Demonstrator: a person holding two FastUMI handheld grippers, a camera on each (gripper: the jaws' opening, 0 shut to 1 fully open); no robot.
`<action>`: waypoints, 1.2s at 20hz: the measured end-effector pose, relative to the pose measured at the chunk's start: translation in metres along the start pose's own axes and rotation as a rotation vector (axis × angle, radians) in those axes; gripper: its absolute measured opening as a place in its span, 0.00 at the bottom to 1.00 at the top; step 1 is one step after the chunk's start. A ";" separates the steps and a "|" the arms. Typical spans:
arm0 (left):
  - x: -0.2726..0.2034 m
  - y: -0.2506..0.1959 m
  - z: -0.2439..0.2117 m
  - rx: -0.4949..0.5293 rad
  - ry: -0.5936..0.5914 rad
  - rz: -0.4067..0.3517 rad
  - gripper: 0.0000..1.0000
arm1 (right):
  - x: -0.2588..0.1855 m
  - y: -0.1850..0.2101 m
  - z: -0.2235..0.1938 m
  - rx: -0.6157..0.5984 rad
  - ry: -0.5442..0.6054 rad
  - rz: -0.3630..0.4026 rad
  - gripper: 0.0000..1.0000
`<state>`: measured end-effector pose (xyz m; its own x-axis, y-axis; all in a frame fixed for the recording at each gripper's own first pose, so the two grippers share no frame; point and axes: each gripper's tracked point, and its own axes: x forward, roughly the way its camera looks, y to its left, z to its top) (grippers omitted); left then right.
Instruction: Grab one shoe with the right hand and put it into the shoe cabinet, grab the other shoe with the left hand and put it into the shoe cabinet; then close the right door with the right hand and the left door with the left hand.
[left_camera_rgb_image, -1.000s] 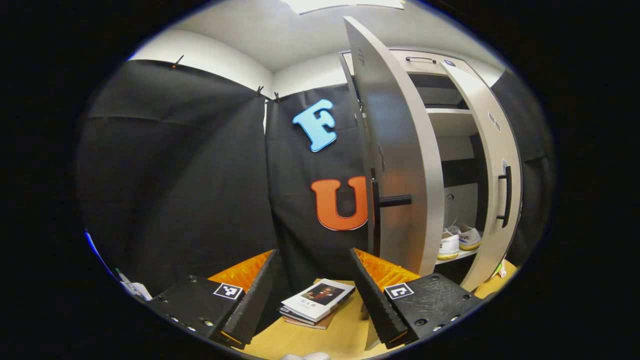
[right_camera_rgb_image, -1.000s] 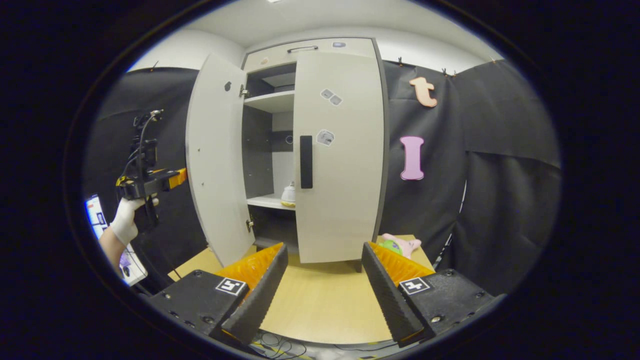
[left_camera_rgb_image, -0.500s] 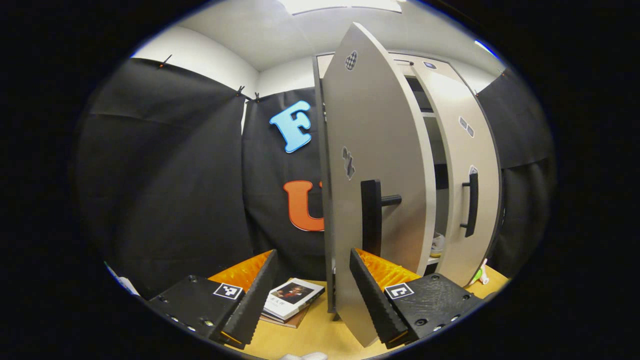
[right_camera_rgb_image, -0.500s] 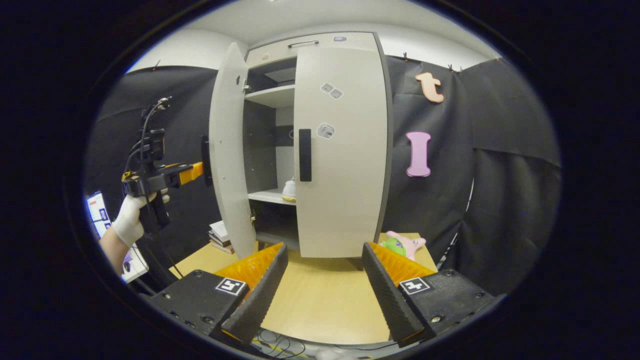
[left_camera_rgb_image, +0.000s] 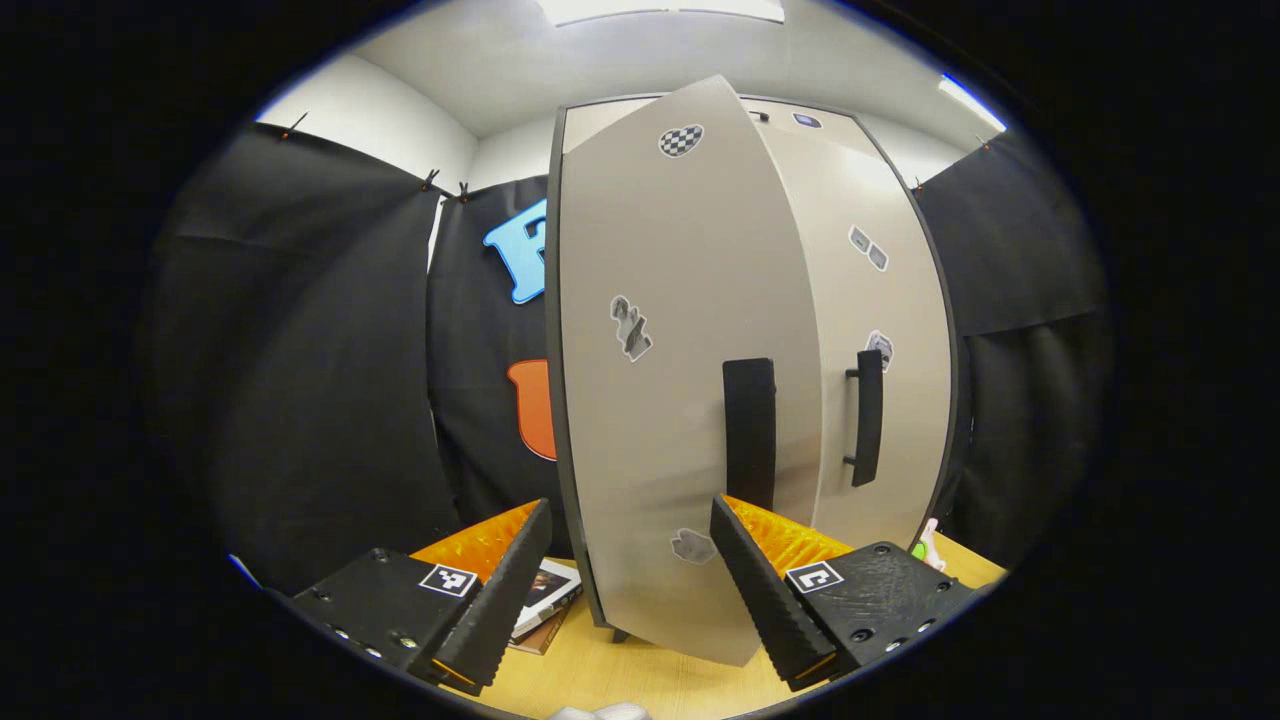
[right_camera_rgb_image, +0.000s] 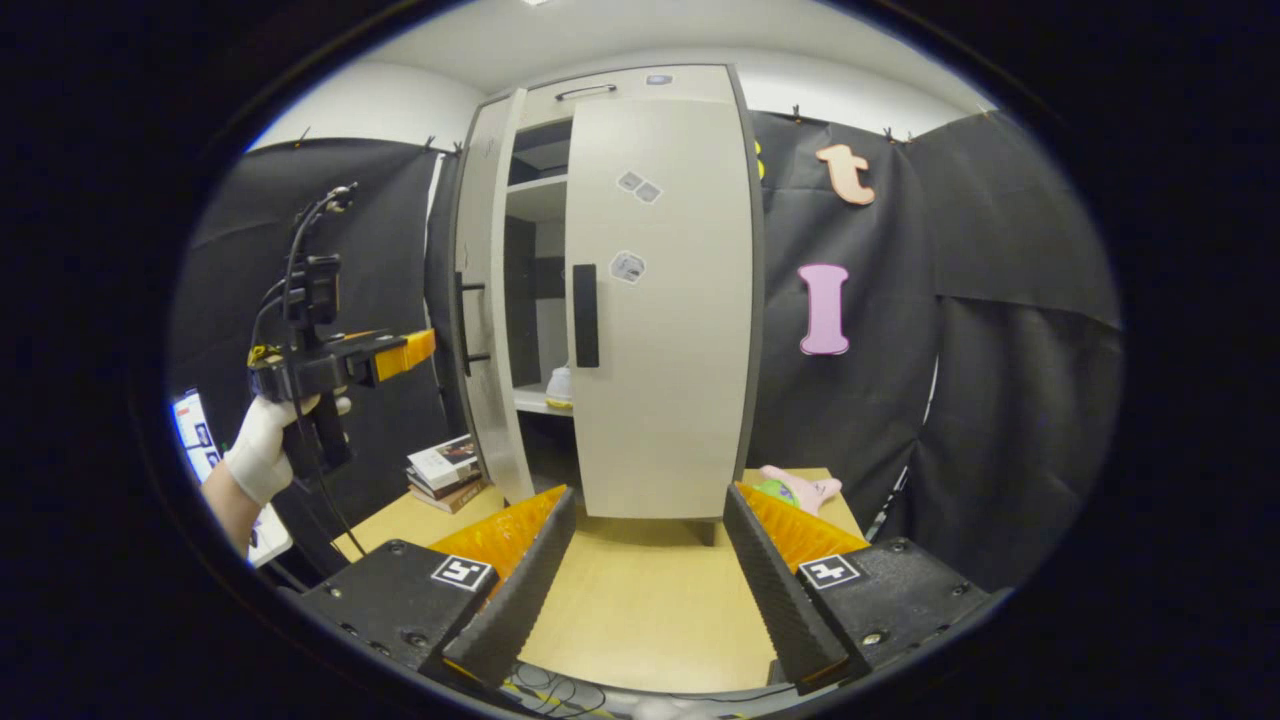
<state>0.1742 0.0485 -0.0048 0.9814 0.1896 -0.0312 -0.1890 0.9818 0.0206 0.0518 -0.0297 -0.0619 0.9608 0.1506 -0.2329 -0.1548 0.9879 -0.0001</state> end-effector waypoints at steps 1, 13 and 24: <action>-0.001 0.000 -0.002 -0.001 0.006 0.001 0.96 | 0.000 -0.001 0.001 0.003 -0.001 -0.002 0.94; -0.060 -0.019 -0.008 0.014 0.022 -0.076 0.96 | -0.018 0.014 0.022 0.007 -0.065 -0.038 0.94; -0.149 0.016 -0.027 -0.034 0.062 -0.070 0.96 | -0.040 0.040 0.020 0.034 -0.116 -0.104 0.94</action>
<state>0.0238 0.0359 -0.0265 0.9884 0.1197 -0.0931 -0.1219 0.9924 -0.0180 0.0121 0.0049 -0.0334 0.9916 0.0485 -0.1199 -0.0470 0.9988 0.0147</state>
